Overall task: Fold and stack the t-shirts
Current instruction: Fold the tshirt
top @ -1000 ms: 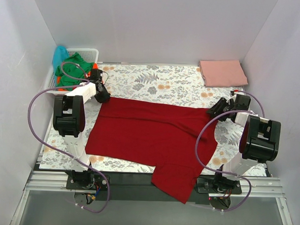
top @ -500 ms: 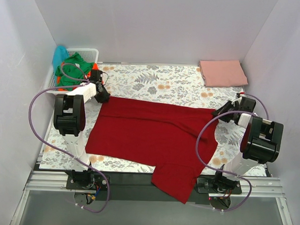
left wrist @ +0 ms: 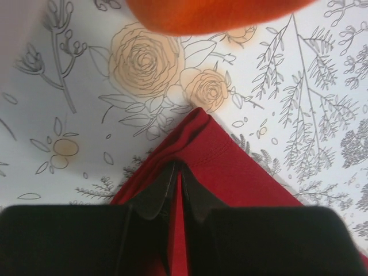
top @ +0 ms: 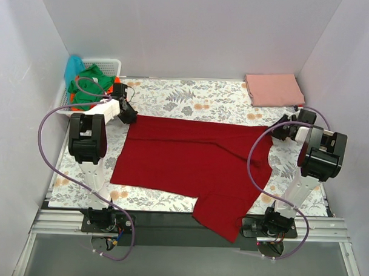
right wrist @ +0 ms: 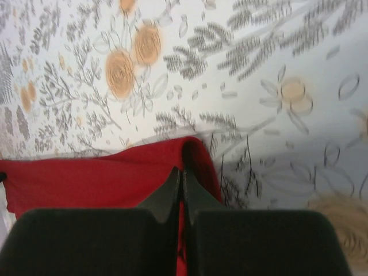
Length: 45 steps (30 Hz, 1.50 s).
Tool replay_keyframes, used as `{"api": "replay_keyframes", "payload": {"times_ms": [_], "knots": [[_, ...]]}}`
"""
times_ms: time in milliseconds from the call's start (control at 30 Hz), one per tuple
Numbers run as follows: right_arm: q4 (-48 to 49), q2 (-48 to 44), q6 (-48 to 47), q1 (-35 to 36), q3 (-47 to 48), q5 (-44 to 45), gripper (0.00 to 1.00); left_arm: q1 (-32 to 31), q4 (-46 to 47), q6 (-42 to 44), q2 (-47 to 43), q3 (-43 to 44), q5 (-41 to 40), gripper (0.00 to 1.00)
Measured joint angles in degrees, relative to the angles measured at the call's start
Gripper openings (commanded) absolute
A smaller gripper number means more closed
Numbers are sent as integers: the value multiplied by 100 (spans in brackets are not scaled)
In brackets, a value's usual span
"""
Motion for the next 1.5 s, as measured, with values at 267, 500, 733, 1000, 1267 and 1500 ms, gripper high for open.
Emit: {"api": "replay_keyframes", "payload": {"times_ms": [267, 500, 733, 1000, 1267, 1500], "knots": [[127, 286, 109, 7, 481, -83, 1, -42, -57, -142, 391, 570, 94, 10], [-356, -487, -7, 46, 131, 188, 28, -46, -44, 4, 407, 704, 111, 42], [-1340, -1906, -654, 656, 129, 1366, 50, -142, -179, 199, -369, 358, -17, 74], [-2116, -2981, -1329, 2951, -308, 2774, 50, -444, -146, 354, -2695, -905, -284, 75], [-2861, -2529, -1906, 4135, -627, 3836, 49, -861, 42, 599, -4083, -2741, -619, 76], [-2907, -1880, -2341, 4382, -531, 4542, 47, -997, 140, 787, -4146, -3493, -708, 76]]}}
